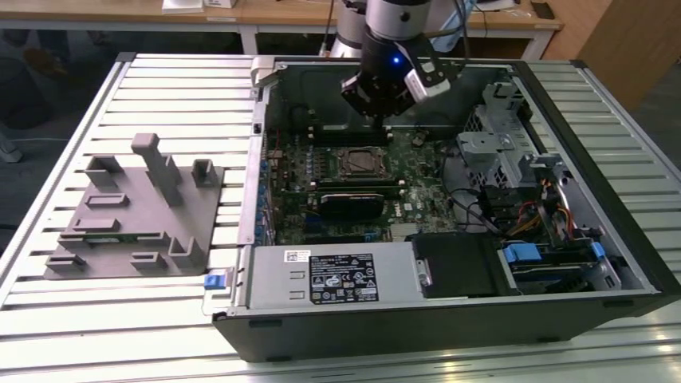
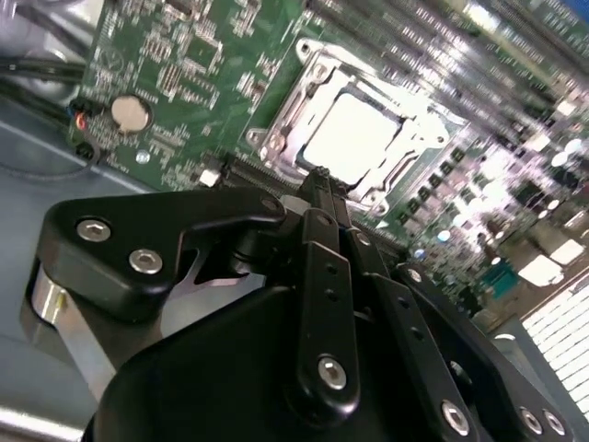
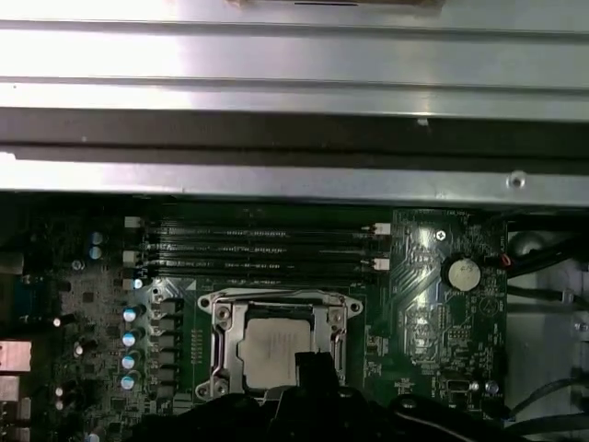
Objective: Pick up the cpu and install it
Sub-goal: 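Install the second cpu locking lever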
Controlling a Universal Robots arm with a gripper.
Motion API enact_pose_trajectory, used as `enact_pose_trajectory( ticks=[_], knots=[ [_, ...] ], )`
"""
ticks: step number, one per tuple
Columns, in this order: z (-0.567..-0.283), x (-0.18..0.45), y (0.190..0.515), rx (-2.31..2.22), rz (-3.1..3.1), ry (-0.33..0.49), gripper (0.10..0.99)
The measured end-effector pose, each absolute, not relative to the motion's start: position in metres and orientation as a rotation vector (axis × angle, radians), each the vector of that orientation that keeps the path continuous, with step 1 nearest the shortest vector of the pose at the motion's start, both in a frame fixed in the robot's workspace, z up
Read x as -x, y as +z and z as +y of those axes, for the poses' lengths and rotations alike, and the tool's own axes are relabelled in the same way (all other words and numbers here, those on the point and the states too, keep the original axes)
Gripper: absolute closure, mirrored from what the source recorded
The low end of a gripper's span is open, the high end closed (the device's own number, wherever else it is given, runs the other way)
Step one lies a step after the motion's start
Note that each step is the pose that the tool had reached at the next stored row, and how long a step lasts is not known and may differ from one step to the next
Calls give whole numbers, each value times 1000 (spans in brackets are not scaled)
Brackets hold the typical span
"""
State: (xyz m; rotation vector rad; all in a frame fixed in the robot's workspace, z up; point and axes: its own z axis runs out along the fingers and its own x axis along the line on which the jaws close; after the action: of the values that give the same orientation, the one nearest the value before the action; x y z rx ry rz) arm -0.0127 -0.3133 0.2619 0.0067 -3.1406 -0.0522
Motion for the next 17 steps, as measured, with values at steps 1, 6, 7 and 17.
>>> enact_pose_trajectory(
  ticks=[1, 6, 7, 17],
  knots=[
    [-316, 13, 262, -7, -3140, -52, 980],
    [-325, 12, 260, -7, -3133, -69, 980],
    [-326, 12, 260, -6, -3129, -80, 980],
    [-341, 10, 258, -6, -3116, -94, 980]
  ],
)
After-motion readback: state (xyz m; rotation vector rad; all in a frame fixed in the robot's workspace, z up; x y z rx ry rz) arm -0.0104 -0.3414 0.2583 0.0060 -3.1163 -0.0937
